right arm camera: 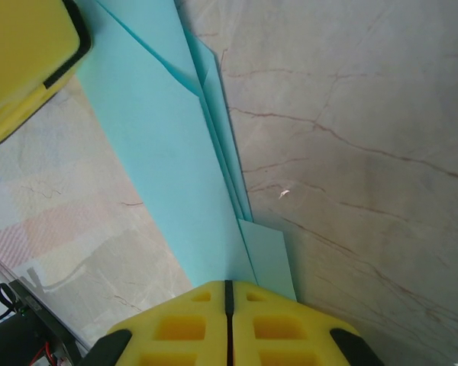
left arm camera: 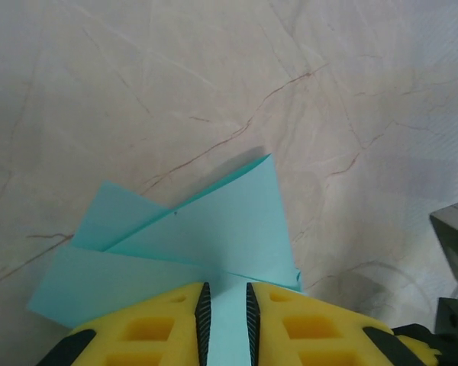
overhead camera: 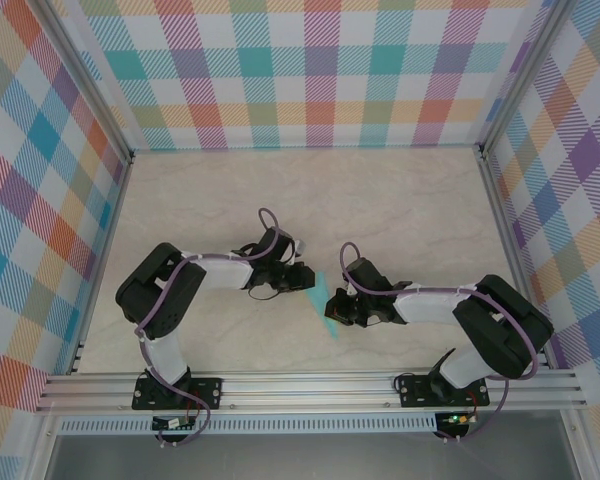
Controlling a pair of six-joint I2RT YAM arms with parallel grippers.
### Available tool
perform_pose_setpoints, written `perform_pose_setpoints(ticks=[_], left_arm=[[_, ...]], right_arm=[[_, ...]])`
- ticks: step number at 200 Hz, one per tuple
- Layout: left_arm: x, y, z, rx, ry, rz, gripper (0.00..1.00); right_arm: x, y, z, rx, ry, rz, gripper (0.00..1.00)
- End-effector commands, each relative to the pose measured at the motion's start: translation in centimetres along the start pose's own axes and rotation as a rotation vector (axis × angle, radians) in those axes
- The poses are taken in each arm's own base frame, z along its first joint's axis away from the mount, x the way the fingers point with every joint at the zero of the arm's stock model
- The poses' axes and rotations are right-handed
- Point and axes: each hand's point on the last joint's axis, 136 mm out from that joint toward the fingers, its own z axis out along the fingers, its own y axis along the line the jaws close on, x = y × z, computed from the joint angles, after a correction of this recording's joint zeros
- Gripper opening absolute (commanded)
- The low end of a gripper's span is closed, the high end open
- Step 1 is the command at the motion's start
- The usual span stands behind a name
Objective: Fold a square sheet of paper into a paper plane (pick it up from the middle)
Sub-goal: Fold the wing for the fifth time at the center of the table.
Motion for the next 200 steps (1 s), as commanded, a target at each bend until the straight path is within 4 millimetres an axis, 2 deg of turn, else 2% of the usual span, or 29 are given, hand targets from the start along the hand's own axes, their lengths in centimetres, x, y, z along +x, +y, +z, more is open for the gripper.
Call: perform_pose_setpoints(ticks=[1, 48, 120, 176, 200], left_arm=[[0.2, 1.0, 0.5, -0.044, 0.015, -0.010, 0.22], [1.5, 3.4, 1.3, -0.124, 0.059, -0.047, 0.18], [1.6, 3.8, 1.0, -0.145, 0.051, -0.048, 0.17], [1.8, 3.9, 0.9, -0.150, 0.053, -0.048, 0.17], [1.8, 4.0, 0.9, -0.150, 0.050, -0.049, 0.17]], right_arm=[[1.1, -2.2, 0.0, 0.095, 0.041, 0.019, 0.08], [0.8, -1.2, -0.5, 0.077, 0.026, -0.002, 0.10], [-0.5, 3.9, -2.2, -0.037, -0.030, -0.109, 0.11], [-0.8, 5.8, -0.5, -0.101, 0.013, -0.128, 0.12], [-1.0, 5.9, 0.5, -0.096, 0.030, -0.126, 0.13]])
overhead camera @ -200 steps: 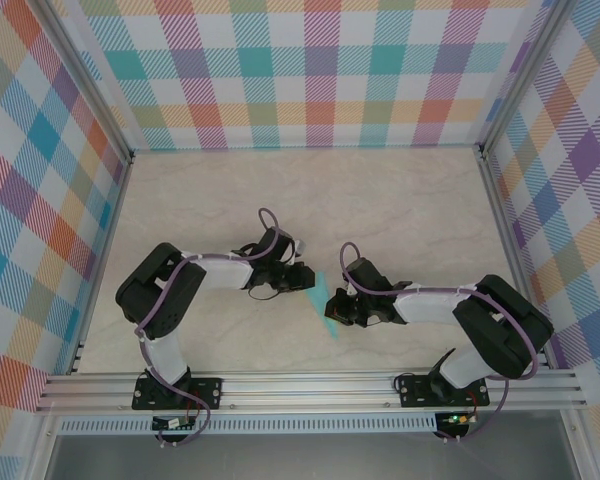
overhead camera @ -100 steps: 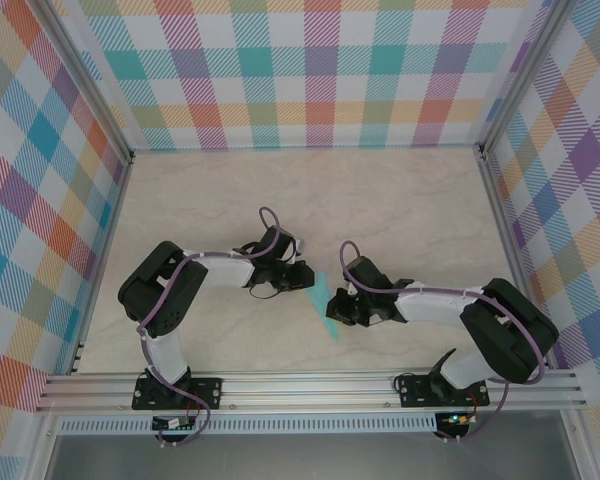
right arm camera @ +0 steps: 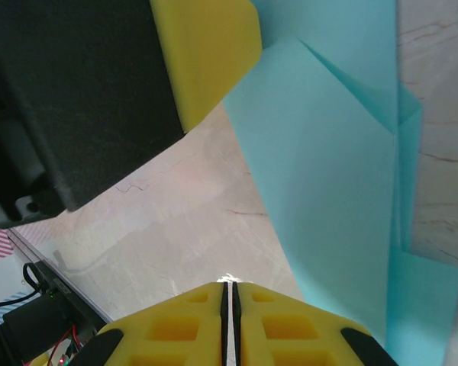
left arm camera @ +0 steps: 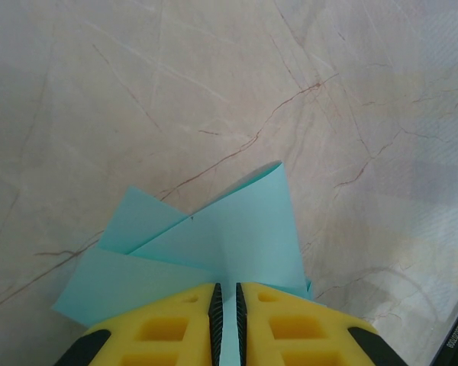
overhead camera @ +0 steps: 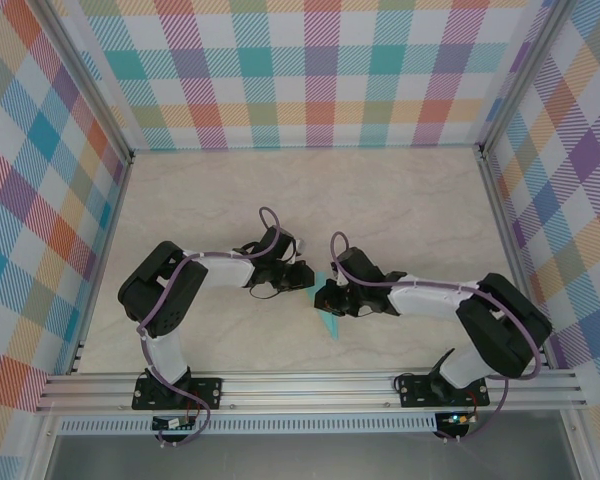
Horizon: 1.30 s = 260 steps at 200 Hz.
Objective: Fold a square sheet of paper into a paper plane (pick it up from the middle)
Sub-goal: Fold the wing for the fifth time at the center of the table.
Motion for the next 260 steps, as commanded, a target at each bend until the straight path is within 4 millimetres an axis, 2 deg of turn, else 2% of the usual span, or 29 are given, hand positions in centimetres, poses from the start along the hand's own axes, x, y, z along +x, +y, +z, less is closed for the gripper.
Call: perform_pose_setpoints(ticks=[1, 27, 59, 72, 135, 161, 171, 181, 191, 207, 217, 240, 260], left_arm=[[1.9, 3.5, 0.6, -0.128, 0.045, -0.041, 0.17], [1.8, 3.5, 0.7, -0.129, 0.044, -0.044, 0.17], [1.8, 3.9, 0.6, -0.147, 0.036, -0.045, 0.16], [1.8, 3.9, 0.6, -0.149, 0.034, -0.045, 0.17], [1.5, 4.0, 0.7, -0.156, 0.029, -0.045, 0.16], [1.2, 2.7, 0.2, -0.109, 0.021, -0.034, 0.19], [1.0, 2.1, -0.2, -0.092, 0.011, -0.032, 0.21], [0.6, 1.2, -1.0, -0.081, -0.003, -0.033, 0.27], [0.0, 0.0, -2.3, -0.079, -0.034, -0.024, 0.34], [-0.9, -1.6, -4.7, -0.117, -0.084, 0.005, 0.50], [-1.4, -2.3, -6.1, -0.170, -0.111, 0.015, 0.54], [-0.8, -1.5, -8.4, -0.367, -0.101, 0.020, 0.65], [0.0, -1.4, -9.0, -0.473, -0.097, 0.033, 0.67]], right_arm=[[-0.4, 1.5, 0.8, -0.044, 0.020, -0.037, 0.13], [-0.2, -1.0, 1.8, 0.058, 0.033, -0.002, 0.14], [2.0, -4.3, 1.9, 0.085, 0.060, 0.064, 0.15], [2.9, -4.9, 1.6, 0.078, 0.072, 0.076, 0.16], [6.2, -5.9, -2.1, 0.071, 0.105, 0.042, 0.22], [5.5, -6.2, -4.8, 0.103, 0.000, 0.021, 0.29], [4.9, -6.5, -6.2, 0.139, -0.063, 0.021, 0.34], [4.3, -7.6, -7.5, 0.206, -0.130, 0.052, 0.46], [3.8, -8.4, -8.6, 0.243, -0.188, 0.077, 0.52], [3.5, -9.3, -9.3, 0.267, -0.245, 0.108, 0.60], [3.4, -9.5, -9.4, 0.259, -0.262, 0.117, 0.62], [3.3, -10.0, -9.5, 0.272, -0.279, 0.141, 0.69], [3.3, -10.0, -9.4, 0.270, -0.274, 0.138, 0.70]])
